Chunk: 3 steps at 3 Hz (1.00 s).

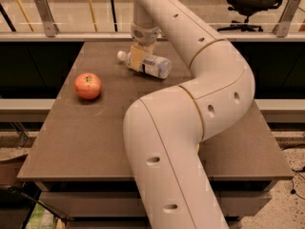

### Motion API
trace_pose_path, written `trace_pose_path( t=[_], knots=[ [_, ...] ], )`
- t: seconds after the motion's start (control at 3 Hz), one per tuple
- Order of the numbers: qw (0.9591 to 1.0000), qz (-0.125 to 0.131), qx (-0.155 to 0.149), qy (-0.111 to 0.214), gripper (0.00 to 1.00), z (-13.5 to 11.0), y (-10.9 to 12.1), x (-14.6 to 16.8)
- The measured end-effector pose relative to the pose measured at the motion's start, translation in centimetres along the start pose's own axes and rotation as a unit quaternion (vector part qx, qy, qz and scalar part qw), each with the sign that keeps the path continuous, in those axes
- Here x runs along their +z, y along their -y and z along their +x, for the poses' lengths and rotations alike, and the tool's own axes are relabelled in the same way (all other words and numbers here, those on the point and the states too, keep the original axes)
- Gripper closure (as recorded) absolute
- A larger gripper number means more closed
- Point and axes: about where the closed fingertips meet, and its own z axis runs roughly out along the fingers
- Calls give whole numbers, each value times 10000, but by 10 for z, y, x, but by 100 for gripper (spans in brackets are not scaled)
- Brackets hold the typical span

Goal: Place blue plastic bottle upright

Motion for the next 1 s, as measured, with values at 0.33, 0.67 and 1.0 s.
trace_pose_path(
  t=[0.33,0.67,1.0],
  knots=[
    [10000,0,0,1,100,0,0,-1],
    [9997,71,5,228,100,1,4,-12],
    [9981,236,53,572,100,12,8,-37]
  ],
)
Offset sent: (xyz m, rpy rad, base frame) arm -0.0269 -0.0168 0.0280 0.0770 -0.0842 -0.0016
